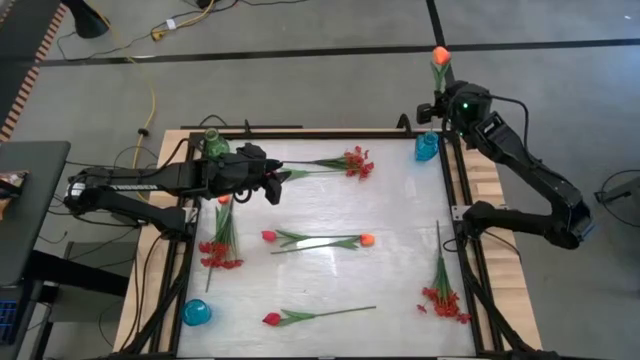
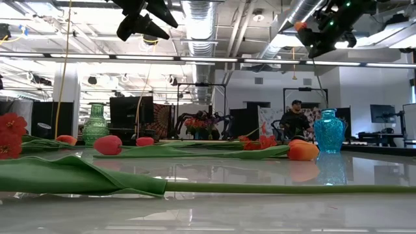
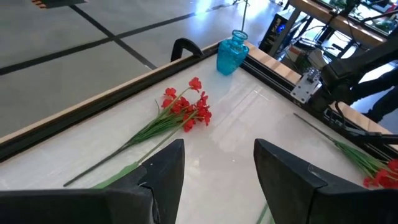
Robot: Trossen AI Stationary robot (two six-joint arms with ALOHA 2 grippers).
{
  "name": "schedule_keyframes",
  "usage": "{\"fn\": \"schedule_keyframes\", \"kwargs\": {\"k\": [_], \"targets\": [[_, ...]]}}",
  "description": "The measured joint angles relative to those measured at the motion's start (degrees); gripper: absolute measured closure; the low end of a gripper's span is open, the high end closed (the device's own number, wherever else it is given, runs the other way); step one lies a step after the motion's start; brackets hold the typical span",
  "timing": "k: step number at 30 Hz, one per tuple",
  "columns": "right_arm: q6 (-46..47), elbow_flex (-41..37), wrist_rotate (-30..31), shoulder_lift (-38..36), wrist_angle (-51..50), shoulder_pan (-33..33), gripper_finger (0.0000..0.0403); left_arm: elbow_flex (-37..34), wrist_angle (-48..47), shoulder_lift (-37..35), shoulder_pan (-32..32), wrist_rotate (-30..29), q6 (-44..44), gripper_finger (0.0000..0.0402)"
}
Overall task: Sort flowers into vase by color
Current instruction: Put the middle right orange tulip into the top blue vase
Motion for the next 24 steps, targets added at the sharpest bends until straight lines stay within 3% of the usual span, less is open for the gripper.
{"fn": "schedule_keyframes", "kwargs": {"k": [7,15,24], "targets": [[-0.2,-0.2,0.4,0.0,-0.6,0.0,0.0375,0.0,0.0,0.0,0.0,0.0,0.0,0.0220],[-0.8,-8.1,6.0,-0.1,8.5,1.8,0.0374,0.0,0.2,0.0,0.0,0.0,-0.9,0.0220],[1.8,-12.7,7.6,-0.1,8.7,3.4,0.0374,0.0,0.3,0.0,0.0,0.6,-0.9,0.0220]]}}
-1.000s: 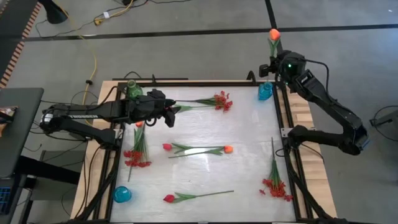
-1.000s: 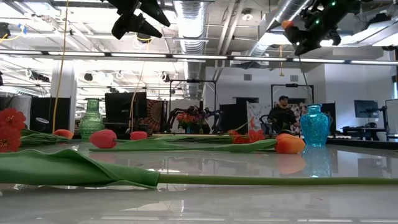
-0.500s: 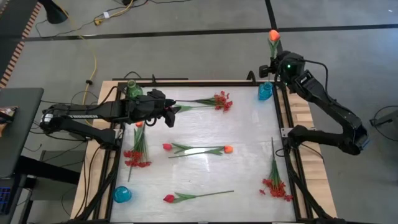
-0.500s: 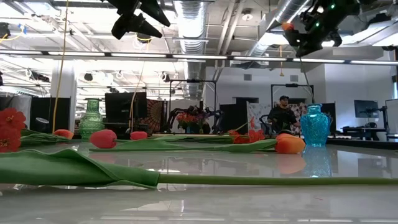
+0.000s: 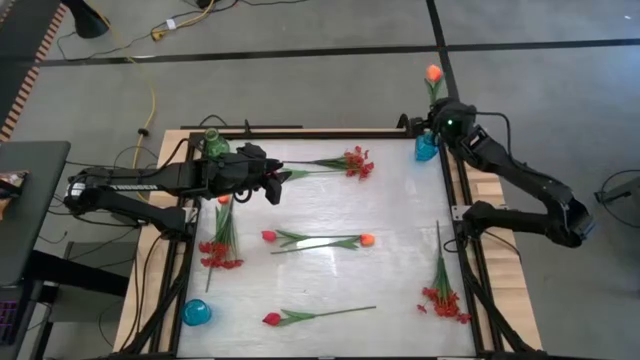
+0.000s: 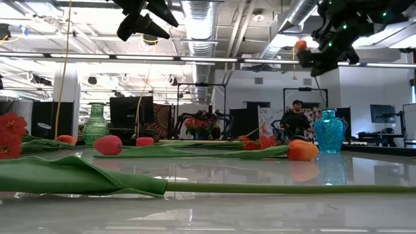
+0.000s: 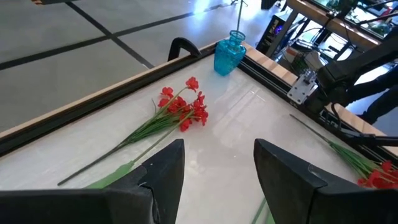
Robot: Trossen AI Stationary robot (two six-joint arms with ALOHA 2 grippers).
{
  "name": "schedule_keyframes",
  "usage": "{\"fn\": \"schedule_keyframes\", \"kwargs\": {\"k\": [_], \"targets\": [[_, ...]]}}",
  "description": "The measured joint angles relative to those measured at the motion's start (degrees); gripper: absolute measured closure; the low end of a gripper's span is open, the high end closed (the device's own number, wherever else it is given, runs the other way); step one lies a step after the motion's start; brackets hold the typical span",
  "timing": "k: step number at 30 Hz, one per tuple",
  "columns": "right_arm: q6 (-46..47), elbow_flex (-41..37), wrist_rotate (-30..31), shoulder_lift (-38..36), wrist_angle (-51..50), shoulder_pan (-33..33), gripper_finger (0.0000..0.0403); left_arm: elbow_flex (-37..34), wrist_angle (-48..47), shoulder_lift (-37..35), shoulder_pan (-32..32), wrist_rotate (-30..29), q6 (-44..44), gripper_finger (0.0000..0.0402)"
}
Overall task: Sort flowers into vase by color
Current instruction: Put the middle right orange tulip into the top blue vase
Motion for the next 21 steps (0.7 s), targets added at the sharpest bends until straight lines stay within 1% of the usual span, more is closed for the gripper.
{"fn": "schedule_keyframes", "kwargs": {"k": [4,13,17,21], "targets": [[0.0,-0.4,0.0,0.0,-0.1,0.8,0.0366,0.0,0.0,0.0,0.0,0.0,0.0,0.0220],[-0.3,-0.4,0.0,0.0,-4.9,1.5,0.0324,0.0,0.0,0.0,0.0,0.0,0.3,0.0220],[-0.5,-0.3,-0.1,0.0,-8.0,1.2,0.0302,0.0,0.0,0.0,0.0,0.0,0.5,0.0220],[-0.5,1.4,-0.3,0.0,-11.9,1.3,0.0270,0.0,0.0,0.0,0.0,0.1,1.4,0.0220]]}}
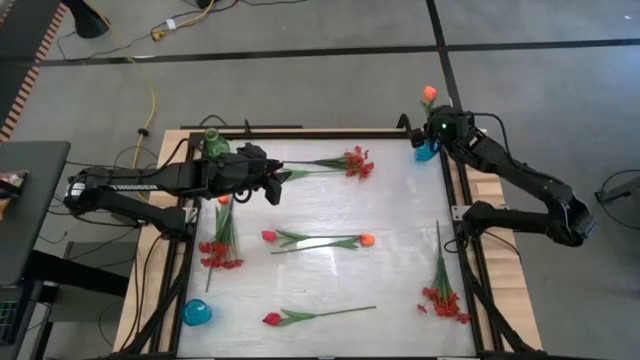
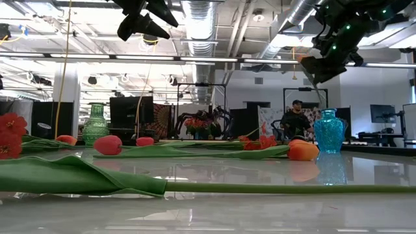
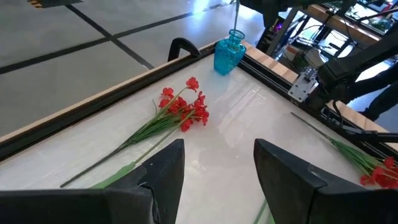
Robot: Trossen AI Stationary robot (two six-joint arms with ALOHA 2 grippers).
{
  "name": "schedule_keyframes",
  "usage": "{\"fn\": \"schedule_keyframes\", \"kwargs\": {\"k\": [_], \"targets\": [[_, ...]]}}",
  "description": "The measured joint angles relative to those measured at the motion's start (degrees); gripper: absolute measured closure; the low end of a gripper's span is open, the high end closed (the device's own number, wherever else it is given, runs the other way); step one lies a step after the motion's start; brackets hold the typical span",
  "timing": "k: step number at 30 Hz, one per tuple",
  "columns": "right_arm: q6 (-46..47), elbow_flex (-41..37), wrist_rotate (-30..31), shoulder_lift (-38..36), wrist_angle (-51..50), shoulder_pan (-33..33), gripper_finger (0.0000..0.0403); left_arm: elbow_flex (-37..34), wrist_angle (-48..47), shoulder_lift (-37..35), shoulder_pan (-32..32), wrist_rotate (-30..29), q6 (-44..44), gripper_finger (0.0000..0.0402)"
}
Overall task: Sort flowers into vase by color
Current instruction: Put the middle right orange tulip into the top blue vase, then put the right orange tulip into the top blue vase
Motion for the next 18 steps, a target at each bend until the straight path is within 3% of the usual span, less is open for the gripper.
{"fn": "schedule_keyframes", "kwargs": {"k": [10,15,18], "targets": [[0.0,6.5,-7.1,0.0,-16.9,0.0,0.0169,0.0,0.0,0.0,0.0,2.0,1.8,0.0220],[2.0,11.2,-8.3,0.0,-28.3,0.1,0.0153,0.0,-0.1,0.0,0.0,3.9,3.5,0.0220],[4.6,13.4,-13.4,0.0,-32.4,0.1,0.0153,0.0,-0.6,-0.6,0.5,4.5,6.2,0.0220]]}}
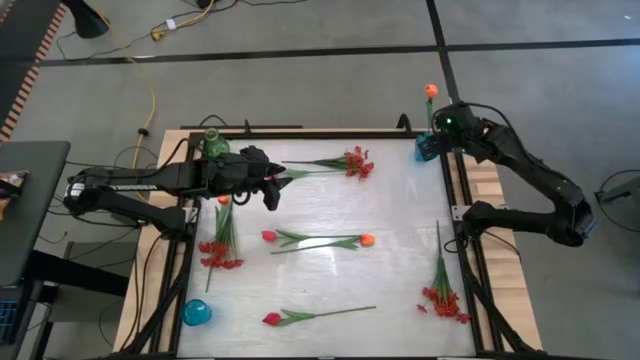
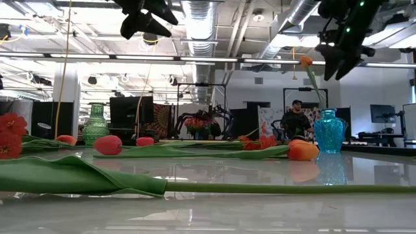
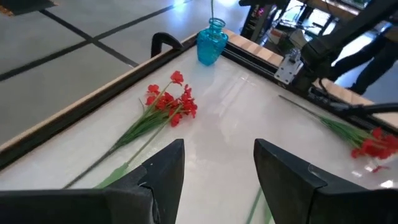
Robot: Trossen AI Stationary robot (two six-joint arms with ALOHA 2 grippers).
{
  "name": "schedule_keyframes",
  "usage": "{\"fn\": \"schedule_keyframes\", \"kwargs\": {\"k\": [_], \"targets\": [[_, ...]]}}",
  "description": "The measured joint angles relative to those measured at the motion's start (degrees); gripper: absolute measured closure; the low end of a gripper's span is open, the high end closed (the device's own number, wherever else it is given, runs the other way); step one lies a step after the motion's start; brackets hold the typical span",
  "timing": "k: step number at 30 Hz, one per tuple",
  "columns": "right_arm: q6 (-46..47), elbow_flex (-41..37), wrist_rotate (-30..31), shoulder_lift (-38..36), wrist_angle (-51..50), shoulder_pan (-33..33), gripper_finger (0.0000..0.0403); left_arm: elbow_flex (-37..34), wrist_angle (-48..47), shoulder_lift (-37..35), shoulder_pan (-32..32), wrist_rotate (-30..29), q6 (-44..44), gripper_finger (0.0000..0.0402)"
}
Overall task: Sort flowers into vase by color
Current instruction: Put the right orange tulip into the top blue vase
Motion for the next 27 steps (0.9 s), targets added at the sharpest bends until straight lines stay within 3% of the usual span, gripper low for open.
{"fn": "schedule_keyframes", "kwargs": {"k": [4,8,15,27], "targets": [[1.9,1.6,-9.0,0.0,-1.0,1.6,0.0153,0.0,-2.8,-1.7,2.6,0.0,-0.5,0.0220],[4.6,1.8,-13.2,0.0,0.4,6.7,0.0153,0.0,-8.6,-2.5,5.3,2.9,-3.1,0.0220],[9.8,1.8,-13.7,0.1,3.8,20.6,0.0153,0.0,-17.6,-1.0,5.7,7.4,-5.7,0.0220],[12.1,1.8,-13.5,0.2,16.7,42.1,0.0153,-2.4,-12.3,8.6,-1.0,11.7,2.1,0.0220]]}}
